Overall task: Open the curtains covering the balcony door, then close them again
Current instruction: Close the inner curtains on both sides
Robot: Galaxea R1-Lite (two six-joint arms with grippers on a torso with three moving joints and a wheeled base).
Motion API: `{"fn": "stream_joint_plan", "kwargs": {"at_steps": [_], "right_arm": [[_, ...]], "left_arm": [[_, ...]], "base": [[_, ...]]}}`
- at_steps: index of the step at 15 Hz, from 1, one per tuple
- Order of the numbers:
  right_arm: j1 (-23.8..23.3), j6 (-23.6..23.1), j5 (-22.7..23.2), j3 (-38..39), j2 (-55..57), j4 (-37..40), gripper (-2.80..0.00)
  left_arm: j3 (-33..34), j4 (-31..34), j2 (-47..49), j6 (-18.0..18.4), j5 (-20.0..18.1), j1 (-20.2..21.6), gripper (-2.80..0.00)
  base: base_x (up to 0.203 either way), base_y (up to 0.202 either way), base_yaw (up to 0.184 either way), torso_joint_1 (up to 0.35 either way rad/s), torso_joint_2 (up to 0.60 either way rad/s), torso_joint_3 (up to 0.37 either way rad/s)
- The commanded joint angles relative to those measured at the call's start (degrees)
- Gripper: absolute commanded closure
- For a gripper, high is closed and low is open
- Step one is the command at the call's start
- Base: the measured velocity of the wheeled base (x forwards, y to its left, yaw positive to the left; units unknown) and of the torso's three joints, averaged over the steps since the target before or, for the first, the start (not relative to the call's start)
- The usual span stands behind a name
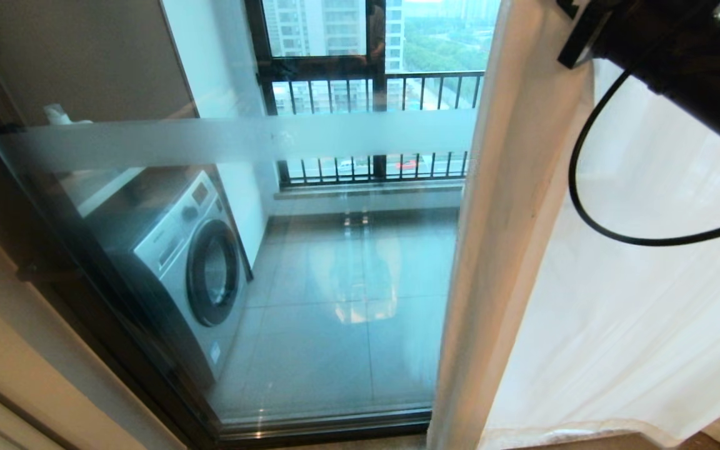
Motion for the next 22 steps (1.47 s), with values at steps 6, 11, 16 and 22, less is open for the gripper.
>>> {"fn": "stream_joint_plan", "kwargs": {"at_steps": [6,11,16,22], "right_arm": [[7.05,-2.98,-0.97,-8.86,11.16,0.07,0.0],[9.54,-3.27,-1.0,-15.34,17.0,0.3,0.0],[11.62,-3.27,-1.0,-21.85,22.05,0.47,0.0],[13.68,-3.27,-1.09,-28.4,27.21,-0.02,0.0]], "left_arm": [[0.0,0.0,0.0,0.0,-0.02,0.02,0.0],[0.0,0.0,0.02,0.0,-0.02,0.02,0.0],[0.0,0.0,0.06,0.0,-0.03,0.02,0.0],[0.0,0.0,0.06,0.0,-0.02,0.02,0.0]], "base": [[0.0,0.0,0.0,0.0,0.0,0.0],[0.0,0.0,0.0,0.0,0.0,0.0],[0.0,0.0,0.0,0.0,0.0,0.0],[0.0,0.0,0.0,0.0,0.0,0.0]]}}
